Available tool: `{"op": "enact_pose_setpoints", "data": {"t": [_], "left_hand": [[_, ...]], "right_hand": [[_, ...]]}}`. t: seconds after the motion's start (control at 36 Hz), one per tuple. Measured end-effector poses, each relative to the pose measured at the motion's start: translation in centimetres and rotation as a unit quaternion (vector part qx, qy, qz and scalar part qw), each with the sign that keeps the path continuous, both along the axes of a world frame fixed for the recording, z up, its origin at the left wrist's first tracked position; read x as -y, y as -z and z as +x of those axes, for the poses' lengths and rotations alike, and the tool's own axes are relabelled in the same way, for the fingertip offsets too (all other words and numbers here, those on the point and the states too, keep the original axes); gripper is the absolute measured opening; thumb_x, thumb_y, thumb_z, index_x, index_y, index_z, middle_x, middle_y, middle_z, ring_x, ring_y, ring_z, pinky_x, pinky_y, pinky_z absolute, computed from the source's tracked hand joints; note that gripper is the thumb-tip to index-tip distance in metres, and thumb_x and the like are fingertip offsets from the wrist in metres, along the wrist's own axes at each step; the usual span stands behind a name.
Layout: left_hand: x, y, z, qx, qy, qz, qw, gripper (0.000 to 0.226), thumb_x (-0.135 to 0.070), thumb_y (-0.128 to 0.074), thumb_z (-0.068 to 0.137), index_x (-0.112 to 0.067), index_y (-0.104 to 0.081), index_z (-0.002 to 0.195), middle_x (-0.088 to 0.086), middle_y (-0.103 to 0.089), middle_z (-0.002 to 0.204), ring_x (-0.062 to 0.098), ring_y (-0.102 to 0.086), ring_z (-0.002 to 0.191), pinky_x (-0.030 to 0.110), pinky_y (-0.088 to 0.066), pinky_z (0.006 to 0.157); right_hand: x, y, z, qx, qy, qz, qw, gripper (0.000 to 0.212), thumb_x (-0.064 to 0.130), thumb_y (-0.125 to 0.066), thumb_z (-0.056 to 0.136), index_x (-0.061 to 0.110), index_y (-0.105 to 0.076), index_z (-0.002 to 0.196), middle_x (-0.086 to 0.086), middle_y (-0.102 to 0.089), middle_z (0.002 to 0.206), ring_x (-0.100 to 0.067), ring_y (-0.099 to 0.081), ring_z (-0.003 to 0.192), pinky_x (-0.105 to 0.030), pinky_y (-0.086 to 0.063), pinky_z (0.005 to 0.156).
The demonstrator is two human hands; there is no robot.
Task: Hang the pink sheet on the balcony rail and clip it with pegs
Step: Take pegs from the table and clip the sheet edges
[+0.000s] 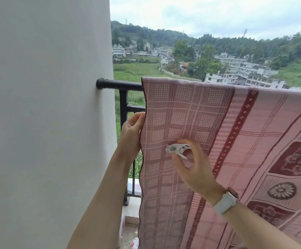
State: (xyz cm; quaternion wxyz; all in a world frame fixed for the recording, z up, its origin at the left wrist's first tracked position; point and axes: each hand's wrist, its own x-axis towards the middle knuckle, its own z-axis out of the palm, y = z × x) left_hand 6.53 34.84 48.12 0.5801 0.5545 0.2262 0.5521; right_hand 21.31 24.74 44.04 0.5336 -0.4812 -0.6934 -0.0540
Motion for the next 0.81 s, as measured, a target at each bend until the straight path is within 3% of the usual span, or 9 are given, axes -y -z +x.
{"op": "enact_pose_setpoints", "data": {"t": [0.06,0.14,0.25,0.31,0.42,0.56,0.64,0.72,0.81], "left_hand": [[0.0,-0.4,0.0,-0.026,-0.019,0.013,0.999,0.023,-0.021,-0.04,0.098,-0.013,-0.061,0.093,-0.001,-0.068,0.076,0.018,-0.065,0.072,0.034,-0.057,0.067],[-0.4,-0.9,-0.4,-0.02,-0.081,0.035,0.996,0.026,-0.022,-0.04,0.098,-0.006,-0.059,0.09,0.014,-0.059,0.08,0.028,-0.055,0.077,0.048,-0.051,0.08],[-1.1,-1.7,-1.9,0.073,-0.147,0.032,0.986,0.029,-0.016,-0.041,0.097,-0.014,-0.056,0.072,0.001,-0.053,0.066,0.012,-0.051,0.062,0.024,-0.047,0.063],[-1.3,-1.5,-2.2,0.079,-0.159,0.039,0.983,0.03,-0.017,-0.042,0.097,-0.019,-0.056,0.071,-0.004,-0.052,0.061,0.009,-0.049,0.057,0.021,-0.045,0.058],[-0.4,-0.2,-2.5,0.018,-0.074,0.084,0.994,0.021,-0.025,-0.046,0.094,-0.017,-0.059,0.08,-0.004,-0.062,0.072,0.011,-0.059,0.071,0.026,-0.051,0.07],[0.7,1.1,-3.3,-0.015,-0.006,0.106,0.994,0.025,-0.038,-0.054,0.086,-0.021,-0.055,0.105,0.0,-0.066,0.098,0.021,-0.063,0.095,0.032,-0.054,0.085],[1.4,2.9,-3.0,-0.05,-0.037,0.096,0.994,0.044,-0.044,-0.062,0.077,-0.02,-0.054,0.112,0.003,-0.065,0.107,0.021,-0.063,0.1,0.031,-0.053,0.085],[2.1,4.4,-2.2,-0.061,-0.096,0.096,0.989,0.036,-0.035,-0.07,0.078,-0.014,-0.059,0.106,0.008,-0.068,0.102,0.023,-0.065,0.095,0.032,-0.055,0.08],[2.4,5.3,-1.5,-0.094,-0.18,0.118,0.972,0.019,-0.027,-0.066,0.079,-0.015,-0.062,0.094,0.008,-0.069,0.09,0.021,-0.067,0.083,0.032,-0.056,0.073]], "right_hand": [[-0.3,-0.2,-0.3,0.0,0.002,0.007,1.0,0.03,0.03,-0.055,0.084,0.02,-0.045,0.11,0.006,-0.06,0.095,0.0,-0.057,0.086,-0.011,-0.047,0.074],[-0.7,-0.6,-0.9,-0.009,0.001,0.016,1.0,0.03,0.031,-0.055,0.084,0.021,-0.045,0.11,0.006,-0.06,0.095,-0.001,-0.059,0.085,-0.016,-0.051,0.071],[-0.5,-2.0,-2.1,-0.007,-0.028,0.032,0.999,0.028,0.03,-0.056,0.084,0.024,-0.044,0.109,0.024,-0.055,0.099,0.005,-0.057,0.088,-0.011,-0.047,0.073],[-0.4,-2.7,-2.6,-0.002,-0.052,0.035,0.998,0.028,0.034,-0.055,0.086,0.027,-0.043,0.11,0.025,-0.055,0.104,0.005,-0.059,0.092,-0.011,-0.048,0.077],[-0.6,-2.7,-3.1,0.025,-0.069,0.011,0.997,0.029,0.044,-0.046,0.089,0.023,-0.041,0.108,0.02,-0.051,0.117,0.001,-0.06,0.094,-0.013,-0.05,0.077],[-0.6,-2.0,-3.7,0.041,-0.066,-0.033,0.996,0.026,0.036,-0.05,0.086,0.026,-0.039,0.107,0.015,-0.057,0.102,-0.001,-0.058,0.09,-0.007,-0.045,0.076],[-0.4,-1.5,-3.8,0.031,-0.085,-0.029,0.995,0.026,0.035,-0.049,0.087,0.023,-0.038,0.107,0.01,-0.055,0.118,-0.004,-0.061,0.088,-0.013,-0.049,0.074],[0.0,-0.8,-3.4,0.006,-0.088,-0.043,0.995,0.024,0.036,-0.048,0.087,0.032,-0.037,0.108,0.017,-0.049,0.125,-0.004,-0.063,0.091,-0.024,-0.054,0.073],[0.5,-0.2,-2.8,-0.012,-0.064,-0.051,0.997,0.025,0.045,-0.048,0.086,0.044,-0.036,0.108,0.012,-0.056,0.112,-0.006,-0.062,0.093,-0.032,-0.055,0.076]]}}
